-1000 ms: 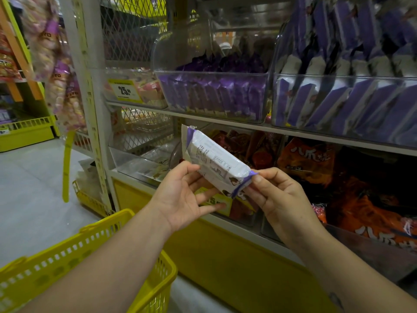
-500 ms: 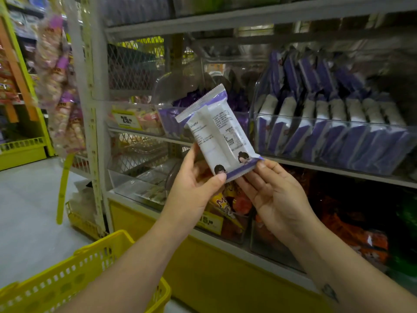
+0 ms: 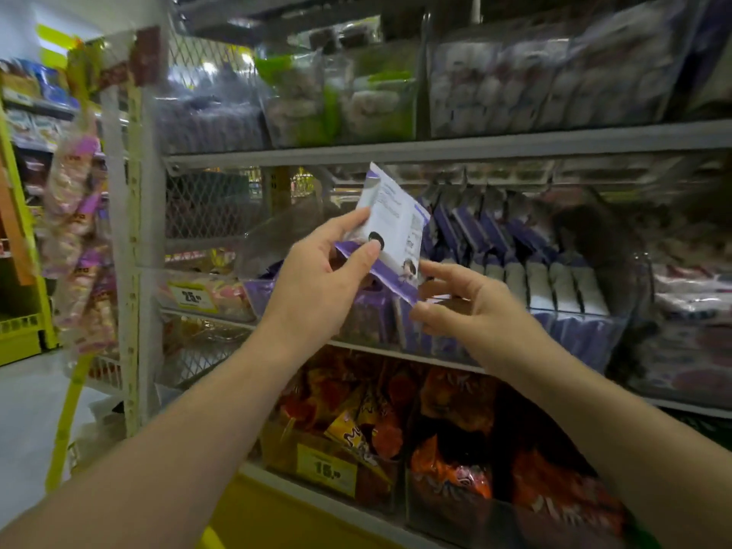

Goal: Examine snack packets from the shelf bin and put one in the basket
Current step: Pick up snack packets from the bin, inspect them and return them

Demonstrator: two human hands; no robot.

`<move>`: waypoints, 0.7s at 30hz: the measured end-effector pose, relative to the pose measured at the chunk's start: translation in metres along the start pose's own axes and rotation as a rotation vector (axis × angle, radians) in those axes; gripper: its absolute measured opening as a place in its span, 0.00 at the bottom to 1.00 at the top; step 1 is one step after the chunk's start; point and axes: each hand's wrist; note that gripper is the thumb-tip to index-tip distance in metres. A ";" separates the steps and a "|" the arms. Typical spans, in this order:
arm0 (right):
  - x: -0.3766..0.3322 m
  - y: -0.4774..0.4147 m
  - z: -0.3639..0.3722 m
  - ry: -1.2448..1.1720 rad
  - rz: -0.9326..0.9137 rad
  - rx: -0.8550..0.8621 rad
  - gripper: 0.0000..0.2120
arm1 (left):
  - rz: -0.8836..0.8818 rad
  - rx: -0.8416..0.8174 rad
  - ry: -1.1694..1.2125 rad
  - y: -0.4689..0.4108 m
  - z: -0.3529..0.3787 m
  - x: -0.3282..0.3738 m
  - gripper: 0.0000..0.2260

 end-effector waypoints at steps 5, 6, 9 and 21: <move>-0.003 -0.027 -0.057 0.326 0.005 -0.114 0.08 | -0.060 -0.153 -0.098 -0.037 0.011 0.019 0.10; -0.001 -0.032 -0.065 0.369 0.019 -0.132 0.07 | -0.066 -0.173 -0.138 -0.044 0.015 0.022 0.10; 0.004 -0.045 -0.082 0.493 0.079 -0.199 0.07 | -0.066 -0.251 -0.308 -0.066 0.026 0.029 0.06; 0.021 -0.066 -0.091 0.872 0.068 -0.630 0.11 | -0.147 -0.521 -0.633 -0.107 0.063 0.058 0.02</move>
Point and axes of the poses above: each hand's wrist, its own y-axis away from the middle knuckle, its own z-axis out of the palm, x = y × z, and after that the axes turned 10 degrees about -z, right-handed
